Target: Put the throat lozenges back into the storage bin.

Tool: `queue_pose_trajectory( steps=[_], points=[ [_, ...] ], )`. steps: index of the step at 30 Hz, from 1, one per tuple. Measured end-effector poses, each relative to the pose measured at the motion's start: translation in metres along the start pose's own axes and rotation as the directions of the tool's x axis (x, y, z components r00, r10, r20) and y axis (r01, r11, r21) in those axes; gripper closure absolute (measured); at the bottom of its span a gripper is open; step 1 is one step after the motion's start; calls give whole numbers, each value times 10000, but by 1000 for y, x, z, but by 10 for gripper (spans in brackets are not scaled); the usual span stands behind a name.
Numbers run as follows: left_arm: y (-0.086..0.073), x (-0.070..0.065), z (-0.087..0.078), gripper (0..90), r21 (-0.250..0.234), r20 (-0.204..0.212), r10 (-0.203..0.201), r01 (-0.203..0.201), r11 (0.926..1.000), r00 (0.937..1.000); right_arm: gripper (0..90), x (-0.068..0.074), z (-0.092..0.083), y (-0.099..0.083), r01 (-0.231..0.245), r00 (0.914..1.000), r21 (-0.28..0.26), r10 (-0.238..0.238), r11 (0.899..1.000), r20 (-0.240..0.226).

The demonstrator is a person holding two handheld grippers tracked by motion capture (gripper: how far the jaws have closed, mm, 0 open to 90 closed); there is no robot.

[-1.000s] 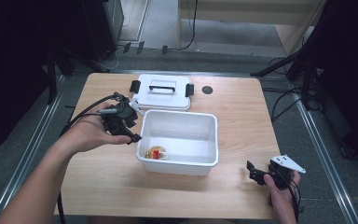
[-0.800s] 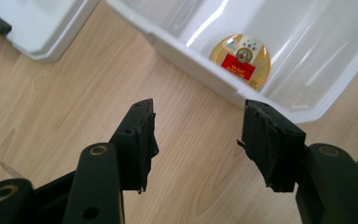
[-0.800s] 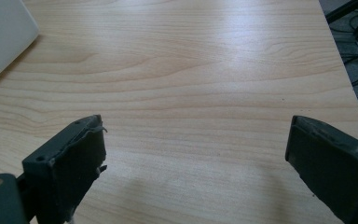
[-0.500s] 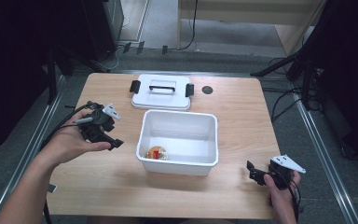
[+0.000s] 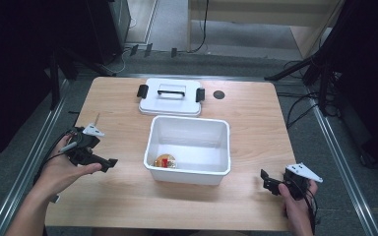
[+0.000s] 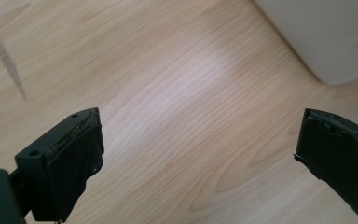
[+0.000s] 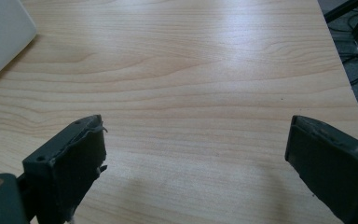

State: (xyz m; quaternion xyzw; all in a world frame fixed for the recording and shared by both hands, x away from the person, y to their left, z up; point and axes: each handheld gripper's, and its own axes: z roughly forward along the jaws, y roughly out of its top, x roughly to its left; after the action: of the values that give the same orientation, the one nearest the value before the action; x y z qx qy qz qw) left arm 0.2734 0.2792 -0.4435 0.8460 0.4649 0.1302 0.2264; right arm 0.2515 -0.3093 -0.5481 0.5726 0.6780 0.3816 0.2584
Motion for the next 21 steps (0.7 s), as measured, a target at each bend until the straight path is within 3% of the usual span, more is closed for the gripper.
queue_pose_trajectory(
  steps=[3,6,8,13,17,19,20,21],
  points=[
    [-14,8,5,0,-390,-355,-681,667,9970,9970,50,0,0,0,2,10000,0,-2,10000,8],
    [-32,17,11,0,-933,-793,-1439,1364,9863,9864,50,0,0,0,-22,10000,15,22,10000,13],
    [-43,21,14,0,-1349,-923,-1912,1779,9747,9772,51,0,0,0,-27,10000,20,27,10000,27],
    [-73,33,20,0,-2471,-835,-3090,2808,9274,9474,51,0,0,0,-49,10000,17,49,10000,56],
    [-95,39,26,0,-3097,-575,-3585,3247,8937,9318,51,0,0,0,-44,10000,15,44,10000,60],
    [-108,40,29,0,-3528,-565,-3829,3403,8716,9221,51,0,0,0,-40,10000,29,40,10000,72],
    [-116,40,30,0,-3810,-579,-3978,3481,8566,9156,51,0,0,0,-49,10000,25,49,10000,76],
    [-120,40,30,0,-3946,-564,-4063,3535,8481,9120,51,0,0,0,-45,10000,28,45,10000,75]
  ],
)
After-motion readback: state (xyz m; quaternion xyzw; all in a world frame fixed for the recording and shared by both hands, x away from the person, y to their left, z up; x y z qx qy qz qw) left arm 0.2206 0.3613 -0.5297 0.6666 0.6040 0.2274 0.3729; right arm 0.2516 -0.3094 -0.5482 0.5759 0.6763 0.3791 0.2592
